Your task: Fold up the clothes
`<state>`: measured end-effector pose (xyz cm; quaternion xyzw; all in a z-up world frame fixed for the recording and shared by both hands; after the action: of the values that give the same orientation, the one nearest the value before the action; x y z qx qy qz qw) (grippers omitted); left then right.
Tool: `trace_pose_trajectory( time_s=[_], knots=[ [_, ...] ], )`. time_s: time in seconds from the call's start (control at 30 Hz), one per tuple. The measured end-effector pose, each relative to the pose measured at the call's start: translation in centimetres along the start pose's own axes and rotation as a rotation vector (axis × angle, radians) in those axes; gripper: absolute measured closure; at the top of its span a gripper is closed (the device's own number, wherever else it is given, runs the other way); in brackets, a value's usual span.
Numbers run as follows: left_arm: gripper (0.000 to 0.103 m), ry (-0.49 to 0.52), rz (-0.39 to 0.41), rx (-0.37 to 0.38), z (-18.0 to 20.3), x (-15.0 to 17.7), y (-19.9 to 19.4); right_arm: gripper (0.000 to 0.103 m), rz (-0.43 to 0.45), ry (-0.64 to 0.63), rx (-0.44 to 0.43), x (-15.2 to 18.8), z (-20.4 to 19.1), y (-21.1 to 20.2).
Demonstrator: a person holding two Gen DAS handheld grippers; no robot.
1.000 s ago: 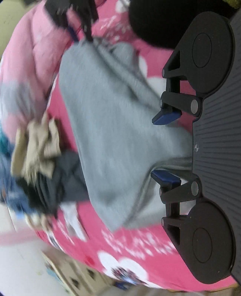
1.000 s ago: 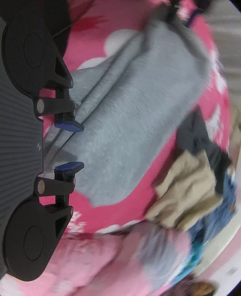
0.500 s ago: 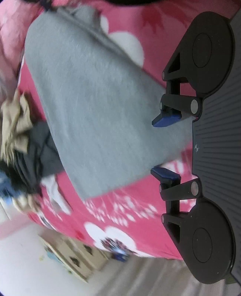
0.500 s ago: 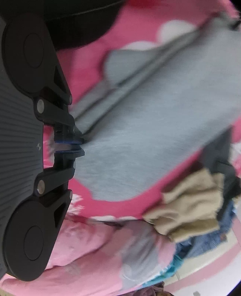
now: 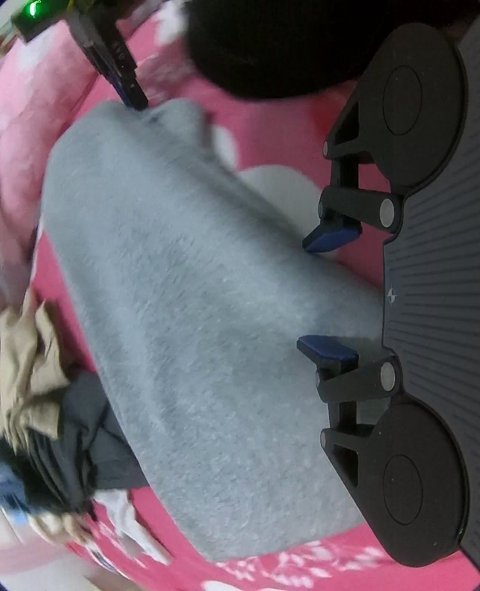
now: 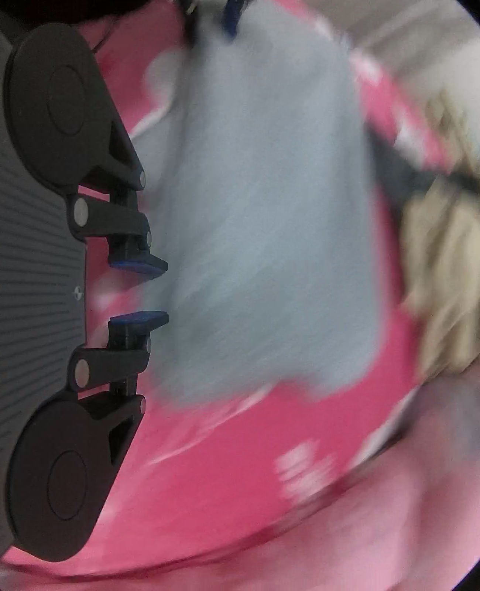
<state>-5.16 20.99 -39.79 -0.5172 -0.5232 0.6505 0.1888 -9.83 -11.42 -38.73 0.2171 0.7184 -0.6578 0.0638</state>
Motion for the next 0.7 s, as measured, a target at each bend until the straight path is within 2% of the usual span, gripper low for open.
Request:
trace_pose_trajectory(
  time_s=[0.07,0.1,0.17,0.23,0.3,0.33,0.43,0.53,0.57,0.63,0.7],
  knots=[
    [0.049,-0.008,-0.024,0.031,-0.1,0.4,-0.9,0.079,-0.036,0.081,0.050,1.3,3.0,-0.3],
    [0.049,-0.021,-0.040,0.046,-0.2,0.6,-1.4,0.079,-0.015,0.117,0.035,1.0,3.6,-1.5],
    [0.048,-0.043,-0.035,0.086,0.0,0.3,-2.8,0.079,0.082,0.133,-0.002,-1.1,3.2,-4.7],
    [0.045,-0.088,0.021,0.139,-0.1,-0.5,-4.4,0.078,0.200,0.135,-0.069,-4.0,1.7,-7.7],
    [0.038,-0.167,0.071,0.162,-1.1,-1.5,-4.8,0.074,0.275,0.115,-0.147,-6.6,-0.6,-8.8],
    [0.037,-0.205,0.086,0.152,-1.7,-1.8,-4.2,0.073,0.283,0.086,-0.175,-7.3,-1.8,-8.3],
    [0.039,-0.233,0.025,0.096,-3.0,-0.9,-0.8,0.073,0.209,-0.008,-0.204,-7.1,-4.2,-4.4],
    [0.038,-0.158,0.063,0.115,-2.6,0.0,0.0,0.076,0.100,0.002,-0.165,-4.7,-2.1,-1.1],
    [0.038,-0.138,0.065,0.123,-2.4,0.0,-0.1,0.081,0.061,0.022,-0.144,-3.8,-1.0,-0.3],
    [0.038,-0.113,0.040,0.143,-2.4,-0.3,-0.2,0.084,0.022,0.091,-0.137,-3.1,0.4,-0.8],
    [0.038,-0.119,0.003,0.172,-2.8,-0.9,-0.4,0.077,0.053,0.140,-0.137,-4.4,0.7,-2.8]
  ],
)
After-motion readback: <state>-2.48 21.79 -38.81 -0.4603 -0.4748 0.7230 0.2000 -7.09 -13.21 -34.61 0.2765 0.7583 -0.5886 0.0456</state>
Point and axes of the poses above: each gripper's, at about its wrist camera, not at the fingertips, and y roughly the way its jaws point, z to its right, x to its underside, the point moved 10 cm from there along y, roughly the way its jaws point, and after that the axes turned 9 degrees about y, right-handed, at the moved point
